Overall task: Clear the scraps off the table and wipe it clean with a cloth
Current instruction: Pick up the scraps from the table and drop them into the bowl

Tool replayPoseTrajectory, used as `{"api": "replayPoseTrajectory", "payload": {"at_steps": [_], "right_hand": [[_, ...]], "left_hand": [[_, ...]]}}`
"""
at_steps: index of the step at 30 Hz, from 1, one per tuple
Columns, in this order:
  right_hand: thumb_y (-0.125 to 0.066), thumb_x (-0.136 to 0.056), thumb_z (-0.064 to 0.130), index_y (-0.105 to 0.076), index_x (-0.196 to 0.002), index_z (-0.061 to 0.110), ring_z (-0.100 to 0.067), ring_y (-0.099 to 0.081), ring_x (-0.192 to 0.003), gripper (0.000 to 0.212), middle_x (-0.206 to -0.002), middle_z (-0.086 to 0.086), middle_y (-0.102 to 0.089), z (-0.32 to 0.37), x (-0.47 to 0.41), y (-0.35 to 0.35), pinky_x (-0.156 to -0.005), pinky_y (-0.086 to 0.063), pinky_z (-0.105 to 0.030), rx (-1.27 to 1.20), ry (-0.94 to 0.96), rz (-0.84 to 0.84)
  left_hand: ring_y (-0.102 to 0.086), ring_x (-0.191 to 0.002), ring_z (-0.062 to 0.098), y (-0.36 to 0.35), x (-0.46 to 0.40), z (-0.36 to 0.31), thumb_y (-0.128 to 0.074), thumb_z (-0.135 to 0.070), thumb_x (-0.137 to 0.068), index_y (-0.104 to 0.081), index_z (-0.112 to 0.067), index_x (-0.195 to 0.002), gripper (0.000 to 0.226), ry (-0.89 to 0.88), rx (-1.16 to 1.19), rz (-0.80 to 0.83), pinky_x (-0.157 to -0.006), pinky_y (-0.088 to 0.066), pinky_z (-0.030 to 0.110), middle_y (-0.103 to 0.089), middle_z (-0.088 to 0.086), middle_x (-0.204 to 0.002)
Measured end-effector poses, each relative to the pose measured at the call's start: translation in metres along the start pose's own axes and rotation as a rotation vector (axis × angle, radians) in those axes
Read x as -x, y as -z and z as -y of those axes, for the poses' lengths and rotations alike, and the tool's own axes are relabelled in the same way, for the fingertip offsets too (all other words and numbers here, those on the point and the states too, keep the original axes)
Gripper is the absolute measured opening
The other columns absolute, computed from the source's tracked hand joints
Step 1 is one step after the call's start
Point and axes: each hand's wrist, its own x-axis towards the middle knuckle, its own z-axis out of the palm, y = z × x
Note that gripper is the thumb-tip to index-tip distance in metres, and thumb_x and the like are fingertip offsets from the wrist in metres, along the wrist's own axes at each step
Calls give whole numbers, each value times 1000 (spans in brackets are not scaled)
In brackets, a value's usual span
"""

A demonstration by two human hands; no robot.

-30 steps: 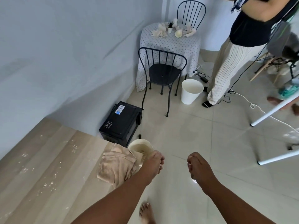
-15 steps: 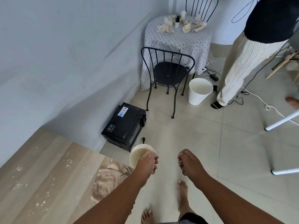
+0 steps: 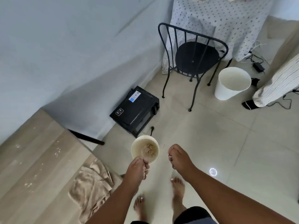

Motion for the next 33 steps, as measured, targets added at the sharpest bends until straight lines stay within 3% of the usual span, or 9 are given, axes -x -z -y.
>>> {"api": "replayPoseTrajectory", "payload": {"at_steps": [2,5,12,22,25,28,31,33], "right_hand": [[-42,-97,11,-57,-84,12,-12,-47,-60,20,-74,-2,-53,-8,-12,4,-55,-34,-26,1,-43,34],[-44,-96,10,-57,-83,12,-17,-45,-60,18,-73,-6,-53,-27,-31,6,-53,-32,-28,28,-106,74],[-45,-93,11,-57,-81,16,-16,-46,-60,18,-70,-2,-53,-69,-67,-4,-54,-34,-28,146,-211,146],[-40,-94,3,-48,-92,12,-17,-40,-56,12,-74,-6,-51,-108,-158,-36,-49,-31,-27,107,-275,116],[-51,-94,4,-49,-91,12,-17,-41,-57,9,-73,-7,-49,-123,-194,-47,-56,-32,-33,115,-289,165],[-66,-95,17,-53,-91,15,-19,-45,-61,13,-71,-4,-51,-141,-225,-60,-62,-34,-38,151,-259,197],[-67,-87,22,-54,-82,18,-17,-45,-60,15,-70,-2,-53,-154,-251,-77,-57,-36,-32,116,-240,156],[-55,-70,19,-45,-65,23,-16,-35,-58,12,-63,2,-45,-161,-268,-89,-55,-29,-27,50,-311,136]], "left_hand": [[-48,-46,12,-12,0,7,-43,-16,-84,-62,-20,-75,22,35,9,-5,-43,-33,21,-62,4,-66],[-50,-47,11,-26,-5,26,-44,-25,-74,-65,-21,-74,21,78,49,-13,-43,-34,22,-63,0,-65],[-49,-48,14,-45,-36,64,-39,-5,-89,-63,-12,-82,27,218,208,-123,-44,-33,23,-62,5,-68],[-51,-54,15,-48,-139,99,-41,-6,-89,-64,-12,-83,24,267,403,-229,-50,-36,27,-62,4,-69],[-50,-53,14,-47,-178,106,-40,-3,-90,-60,-10,-83,22,263,535,-266,-50,-32,25,-59,2,-65],[-46,-53,13,-47,-215,112,-39,3,-88,-57,-7,-80,23,256,701,-294,-47,-29,22,-57,5,-66],[-43,-54,15,-49,-251,120,-36,5,-86,-58,-8,-75,28,275,736,-329,-46,-28,23,-54,6,-65],[-42,-51,14,-48,-275,129,-37,2,-87,-60,-10,-72,30,302,714,-345,-47,-28,24,-53,4,-62]]}}
